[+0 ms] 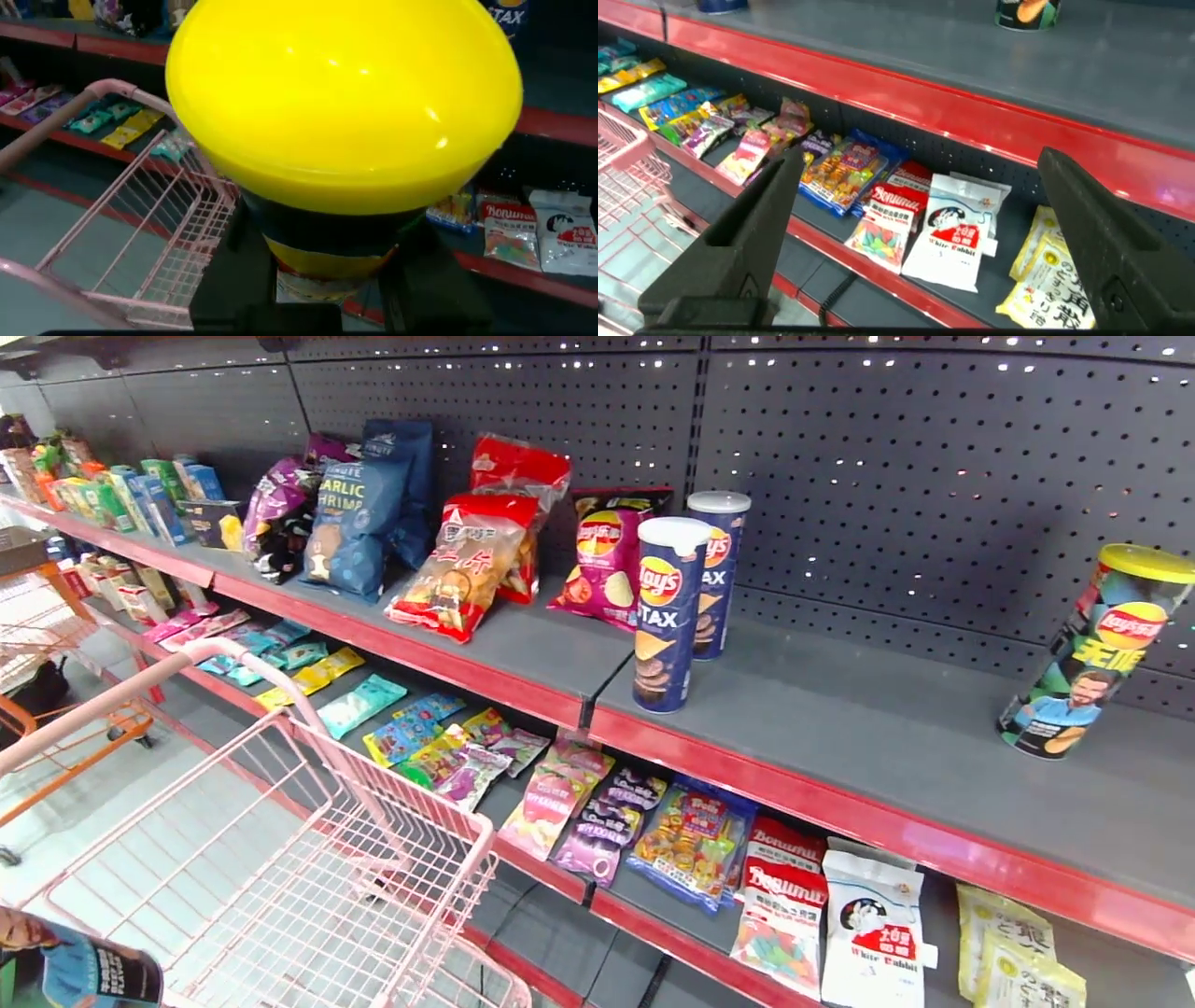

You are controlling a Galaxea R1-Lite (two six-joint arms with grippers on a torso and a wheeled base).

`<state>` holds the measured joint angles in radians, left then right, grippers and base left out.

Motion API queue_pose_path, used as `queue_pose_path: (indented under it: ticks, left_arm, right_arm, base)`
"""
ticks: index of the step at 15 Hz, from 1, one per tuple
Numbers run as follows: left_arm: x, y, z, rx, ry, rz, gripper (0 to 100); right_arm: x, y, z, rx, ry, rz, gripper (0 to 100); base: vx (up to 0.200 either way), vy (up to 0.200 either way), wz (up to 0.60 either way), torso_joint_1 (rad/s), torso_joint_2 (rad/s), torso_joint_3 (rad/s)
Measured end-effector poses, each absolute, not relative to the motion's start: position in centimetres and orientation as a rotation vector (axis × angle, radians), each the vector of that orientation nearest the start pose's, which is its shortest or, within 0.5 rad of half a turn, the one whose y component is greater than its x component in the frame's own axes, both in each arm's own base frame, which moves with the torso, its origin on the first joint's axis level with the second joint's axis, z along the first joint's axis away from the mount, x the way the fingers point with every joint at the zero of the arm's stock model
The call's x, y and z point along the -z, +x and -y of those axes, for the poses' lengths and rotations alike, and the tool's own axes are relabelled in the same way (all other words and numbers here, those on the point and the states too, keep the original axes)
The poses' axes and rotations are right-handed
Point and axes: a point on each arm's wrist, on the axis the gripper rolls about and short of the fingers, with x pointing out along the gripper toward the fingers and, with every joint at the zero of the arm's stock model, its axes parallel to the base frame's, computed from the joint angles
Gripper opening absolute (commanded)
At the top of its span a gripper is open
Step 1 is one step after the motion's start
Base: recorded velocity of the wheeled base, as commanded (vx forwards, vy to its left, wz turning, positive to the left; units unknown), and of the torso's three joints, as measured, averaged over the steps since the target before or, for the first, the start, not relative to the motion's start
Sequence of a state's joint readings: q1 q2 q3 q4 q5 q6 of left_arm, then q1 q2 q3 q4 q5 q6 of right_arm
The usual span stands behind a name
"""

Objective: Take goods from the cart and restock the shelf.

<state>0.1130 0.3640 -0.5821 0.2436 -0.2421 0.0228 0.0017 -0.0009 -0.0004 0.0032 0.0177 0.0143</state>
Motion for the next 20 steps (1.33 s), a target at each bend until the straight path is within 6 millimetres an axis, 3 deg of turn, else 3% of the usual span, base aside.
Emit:
queue_pose_path:
  ticks: [8,13,20]
  left_arm:
    - [-21.42,-2.26,0.79,0.126,0.108,-0.026,0]
    - [-21.39,-2.28,0.79,0.128,0.117,-0.026,0]
    - [-21.12,-3.04,0.89,0.157,0.121,0.001,0]
  right_arm:
    - [-7.52,-2.29,-0.04,-0.019,0.022,-0.003,100]
    - [-7.54,-2.29,-0.04,-0.022,0.014,-0.001,100]
    - [-7.54,-2.3,-0.1,-0.047,-0.017,-0.001,100]
  base:
    - [0.0,0.0,-0.6,0.005,0.0,0.001]
    - [0.16,0.0,0.0,-0.001,0.0,0.004]
    - [0.0,0.0,0.0,0.0,0.0,0.0]
